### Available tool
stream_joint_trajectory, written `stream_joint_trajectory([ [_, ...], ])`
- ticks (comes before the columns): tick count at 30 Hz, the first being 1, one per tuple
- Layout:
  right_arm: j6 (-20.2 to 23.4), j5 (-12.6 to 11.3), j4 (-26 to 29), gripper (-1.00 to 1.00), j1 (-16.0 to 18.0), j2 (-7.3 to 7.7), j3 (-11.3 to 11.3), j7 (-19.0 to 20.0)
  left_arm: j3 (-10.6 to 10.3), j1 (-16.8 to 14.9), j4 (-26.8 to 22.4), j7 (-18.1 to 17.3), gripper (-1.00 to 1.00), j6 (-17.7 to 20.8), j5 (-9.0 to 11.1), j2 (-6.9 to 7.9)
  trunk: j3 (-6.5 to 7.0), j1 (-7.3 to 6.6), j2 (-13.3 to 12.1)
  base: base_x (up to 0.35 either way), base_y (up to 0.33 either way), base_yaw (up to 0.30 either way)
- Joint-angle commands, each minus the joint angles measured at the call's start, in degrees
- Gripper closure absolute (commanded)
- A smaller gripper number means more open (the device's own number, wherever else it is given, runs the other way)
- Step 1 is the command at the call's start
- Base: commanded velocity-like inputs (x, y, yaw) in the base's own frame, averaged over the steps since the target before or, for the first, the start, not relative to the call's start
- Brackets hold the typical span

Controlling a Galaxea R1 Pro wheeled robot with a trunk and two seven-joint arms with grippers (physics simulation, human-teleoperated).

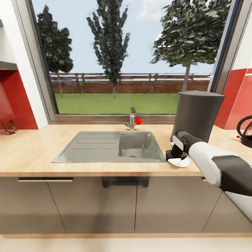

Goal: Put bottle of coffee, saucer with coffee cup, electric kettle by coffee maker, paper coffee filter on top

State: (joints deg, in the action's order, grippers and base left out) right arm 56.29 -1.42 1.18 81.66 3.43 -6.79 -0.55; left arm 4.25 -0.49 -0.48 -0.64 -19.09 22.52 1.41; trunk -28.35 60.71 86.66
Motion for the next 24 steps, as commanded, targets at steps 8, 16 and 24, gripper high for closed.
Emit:
stream_joint_trajectory([
  [8, 1.20, -1.96, 0.48, -1.00, -0.01, 0.52, 1.08, 2.39, 0.39, -0.04, 0.04, -0.07, -1.00, -0.24, -0.27, 0.00, -0.07, 0.00, 0.03, 0.000, 0.000, 0.000],
  [16, 3.71, -2.14, 1.05, -1.00, -0.01, 1.02, 1.20, 10.36, 0.39, -0.04, 0.04, -0.07, -1.00, 0.16, -0.28, 0.06, 1.36, -1.76, -3.18, 0.000, 0.000, 0.000],
  [24, 3.71, -3.72, 6.05, -1.00, -0.01, 2.51, 1.18, 17.18, 0.33, -0.04, 0.04, -0.07, -1.00, 0.47, -0.43, 0.16, 2.80, -3.51, -6.39, 0.000, 0.000, 0.000],
])
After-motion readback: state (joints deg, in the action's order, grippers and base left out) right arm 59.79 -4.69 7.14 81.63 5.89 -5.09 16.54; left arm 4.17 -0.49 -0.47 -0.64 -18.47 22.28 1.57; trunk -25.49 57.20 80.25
